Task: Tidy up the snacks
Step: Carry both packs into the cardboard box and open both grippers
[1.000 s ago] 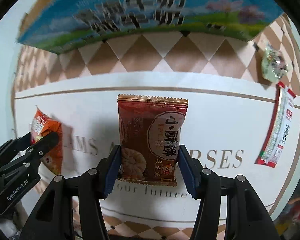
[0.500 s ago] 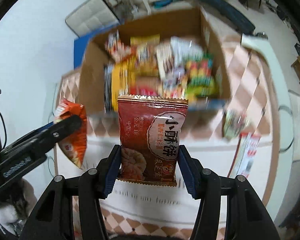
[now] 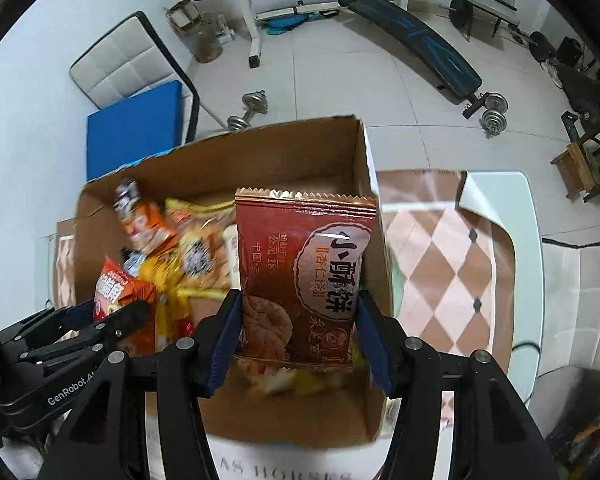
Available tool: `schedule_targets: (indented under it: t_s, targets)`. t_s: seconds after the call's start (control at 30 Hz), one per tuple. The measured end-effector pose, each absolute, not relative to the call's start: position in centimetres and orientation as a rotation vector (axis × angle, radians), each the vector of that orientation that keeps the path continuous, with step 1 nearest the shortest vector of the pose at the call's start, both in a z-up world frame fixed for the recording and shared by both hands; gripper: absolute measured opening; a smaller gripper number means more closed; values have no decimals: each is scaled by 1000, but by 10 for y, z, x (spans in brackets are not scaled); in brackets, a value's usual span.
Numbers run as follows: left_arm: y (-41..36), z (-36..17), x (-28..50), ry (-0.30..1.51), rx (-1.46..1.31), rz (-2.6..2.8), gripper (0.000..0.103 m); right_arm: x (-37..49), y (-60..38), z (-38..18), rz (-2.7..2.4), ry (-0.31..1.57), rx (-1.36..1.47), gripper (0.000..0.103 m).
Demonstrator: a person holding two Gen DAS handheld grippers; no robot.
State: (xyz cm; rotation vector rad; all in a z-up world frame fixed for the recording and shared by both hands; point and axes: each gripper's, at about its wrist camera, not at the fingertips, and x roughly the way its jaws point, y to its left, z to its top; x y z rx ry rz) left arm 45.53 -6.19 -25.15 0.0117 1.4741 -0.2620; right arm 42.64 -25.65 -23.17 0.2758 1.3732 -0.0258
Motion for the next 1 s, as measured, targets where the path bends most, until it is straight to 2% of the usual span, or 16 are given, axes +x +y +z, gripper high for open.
schedule_targets:
  t_s: [0.13,0.2,0.23,0.27,0.3,0.33,0.5,1.0]
  targets:
    - [-68,-266,470,1505,27,-244,49,450,-261,-251,-27,1368,271,60]
    - [-69,-270,476,1519,26,-231,53,459,-265,-261,-29,1384,283,62]
    - [-69,-271,478,1525,21,-231,64,463,-266,-266,-30,1399,294,66]
    - [-71,-270,480,1522,21,-232,69,465,-268,-270,-31,1409,306,80]
    - [-70,-269,482,1511,25,-227,80,465,-269,-271,-30,1409,313,83]
    - [-70,-267,484,1497,25,-228,86,465,-269,-271,-24,1401,322,83]
    - [-68,-263,480,1484,25,-227,87,455,-267,-268,-18,1394,330,89]
    - [-44,-226,422,1347,35,-171,87,382,-243,-243,-12,1372,231,90]
